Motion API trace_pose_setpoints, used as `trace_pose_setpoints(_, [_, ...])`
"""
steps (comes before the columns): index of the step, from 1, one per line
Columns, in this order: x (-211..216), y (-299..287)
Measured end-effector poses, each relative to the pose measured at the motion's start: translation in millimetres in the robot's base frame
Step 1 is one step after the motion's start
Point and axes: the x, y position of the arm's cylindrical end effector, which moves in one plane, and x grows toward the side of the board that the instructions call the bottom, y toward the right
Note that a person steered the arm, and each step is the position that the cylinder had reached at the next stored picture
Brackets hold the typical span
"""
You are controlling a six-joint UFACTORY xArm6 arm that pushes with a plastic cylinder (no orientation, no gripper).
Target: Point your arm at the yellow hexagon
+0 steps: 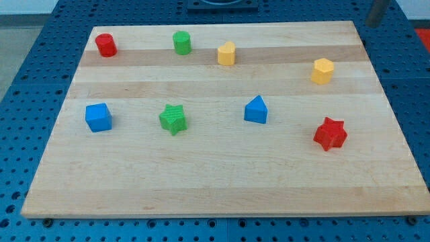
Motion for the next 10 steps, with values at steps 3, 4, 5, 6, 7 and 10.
trace_pose_setpoints(3, [0, -29])
trace_pose_setpoints(4, [7, -58])
trace_pose_setpoints(5, [13, -83])
trace_pose_setpoints(6, [15, -106])
trace_pose_setpoints(7, [16, -115])
trace_pose_setpoints(10, [117, -155])
